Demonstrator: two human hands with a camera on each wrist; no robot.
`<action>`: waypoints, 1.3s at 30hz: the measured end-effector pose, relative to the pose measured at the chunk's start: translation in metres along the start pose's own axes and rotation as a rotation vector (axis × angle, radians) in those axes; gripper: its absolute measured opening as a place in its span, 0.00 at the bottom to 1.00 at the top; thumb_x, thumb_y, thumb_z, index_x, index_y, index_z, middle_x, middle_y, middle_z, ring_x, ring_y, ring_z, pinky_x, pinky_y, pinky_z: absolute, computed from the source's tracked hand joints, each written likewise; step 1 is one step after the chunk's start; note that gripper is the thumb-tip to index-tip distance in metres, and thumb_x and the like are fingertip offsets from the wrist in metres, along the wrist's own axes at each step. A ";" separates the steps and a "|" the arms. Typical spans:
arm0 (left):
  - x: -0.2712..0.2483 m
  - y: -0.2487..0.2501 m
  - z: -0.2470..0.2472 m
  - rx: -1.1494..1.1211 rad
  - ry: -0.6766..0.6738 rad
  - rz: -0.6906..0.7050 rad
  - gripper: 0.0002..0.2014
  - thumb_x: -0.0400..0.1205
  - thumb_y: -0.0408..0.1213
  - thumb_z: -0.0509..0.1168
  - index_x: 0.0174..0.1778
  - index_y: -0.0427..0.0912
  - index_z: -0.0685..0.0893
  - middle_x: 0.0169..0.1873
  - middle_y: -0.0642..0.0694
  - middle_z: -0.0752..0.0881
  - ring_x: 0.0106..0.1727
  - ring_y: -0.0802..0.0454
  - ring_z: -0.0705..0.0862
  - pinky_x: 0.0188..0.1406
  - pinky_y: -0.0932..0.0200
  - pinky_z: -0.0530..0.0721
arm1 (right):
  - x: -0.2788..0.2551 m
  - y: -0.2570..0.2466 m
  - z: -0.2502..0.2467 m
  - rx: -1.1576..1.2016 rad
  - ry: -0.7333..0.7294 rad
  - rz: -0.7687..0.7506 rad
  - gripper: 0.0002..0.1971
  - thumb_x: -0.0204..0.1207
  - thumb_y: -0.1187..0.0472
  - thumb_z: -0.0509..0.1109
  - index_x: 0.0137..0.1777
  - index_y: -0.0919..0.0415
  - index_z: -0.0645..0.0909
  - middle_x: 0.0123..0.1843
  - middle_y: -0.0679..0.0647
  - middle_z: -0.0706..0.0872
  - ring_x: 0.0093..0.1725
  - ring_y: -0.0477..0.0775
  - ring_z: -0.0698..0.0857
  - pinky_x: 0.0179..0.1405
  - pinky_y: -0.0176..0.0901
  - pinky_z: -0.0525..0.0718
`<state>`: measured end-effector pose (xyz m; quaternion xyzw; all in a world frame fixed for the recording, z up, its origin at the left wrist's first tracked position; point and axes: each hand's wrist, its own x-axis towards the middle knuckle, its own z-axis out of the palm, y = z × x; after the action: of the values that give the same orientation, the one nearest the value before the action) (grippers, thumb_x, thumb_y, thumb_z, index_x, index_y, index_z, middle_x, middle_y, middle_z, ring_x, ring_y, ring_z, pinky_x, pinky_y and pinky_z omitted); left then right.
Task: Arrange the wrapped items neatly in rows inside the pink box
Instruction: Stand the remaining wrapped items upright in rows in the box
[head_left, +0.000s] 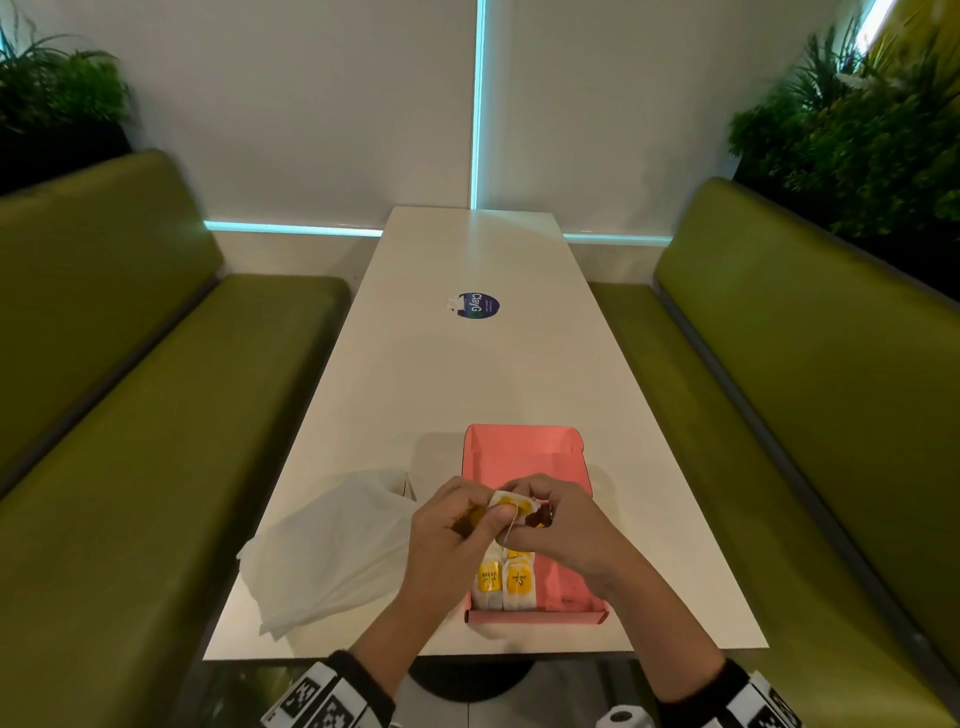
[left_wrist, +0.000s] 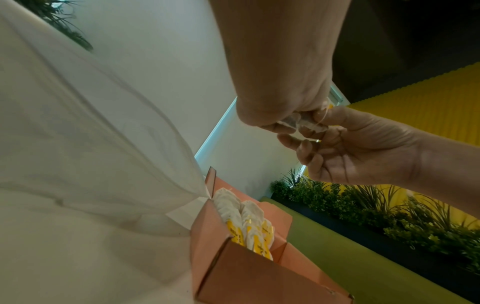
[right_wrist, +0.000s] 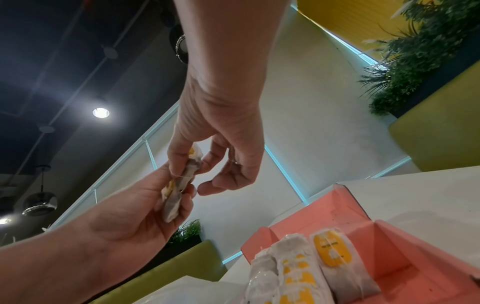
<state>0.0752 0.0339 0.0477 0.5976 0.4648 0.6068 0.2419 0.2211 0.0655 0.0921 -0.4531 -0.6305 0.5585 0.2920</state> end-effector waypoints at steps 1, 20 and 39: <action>0.000 0.000 0.001 -0.014 0.015 -0.030 0.08 0.75 0.49 0.66 0.39 0.49 0.85 0.35 0.53 0.84 0.35 0.55 0.82 0.34 0.68 0.80 | 0.000 0.000 0.001 -0.008 -0.005 0.015 0.13 0.65 0.68 0.79 0.47 0.56 0.85 0.44 0.49 0.88 0.41 0.45 0.85 0.43 0.36 0.85; 0.002 0.005 0.001 -0.180 -0.036 -0.460 0.07 0.81 0.38 0.65 0.42 0.40 0.85 0.27 0.42 0.83 0.27 0.56 0.79 0.26 0.65 0.80 | -0.001 -0.014 -0.015 -0.161 0.016 0.004 0.10 0.71 0.59 0.76 0.51 0.49 0.83 0.47 0.41 0.86 0.44 0.40 0.83 0.34 0.27 0.79; -0.003 0.001 -0.003 0.038 -0.332 -0.449 0.13 0.77 0.45 0.70 0.57 0.53 0.84 0.43 0.57 0.86 0.33 0.66 0.81 0.34 0.70 0.79 | 0.000 -0.013 -0.022 -0.368 0.060 -0.017 0.07 0.74 0.69 0.71 0.38 0.57 0.81 0.31 0.50 0.85 0.31 0.47 0.84 0.35 0.40 0.85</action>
<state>0.0735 0.0301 0.0470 0.5755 0.5510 0.4229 0.4317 0.2367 0.0755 0.1096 -0.5100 -0.7167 0.4176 0.2277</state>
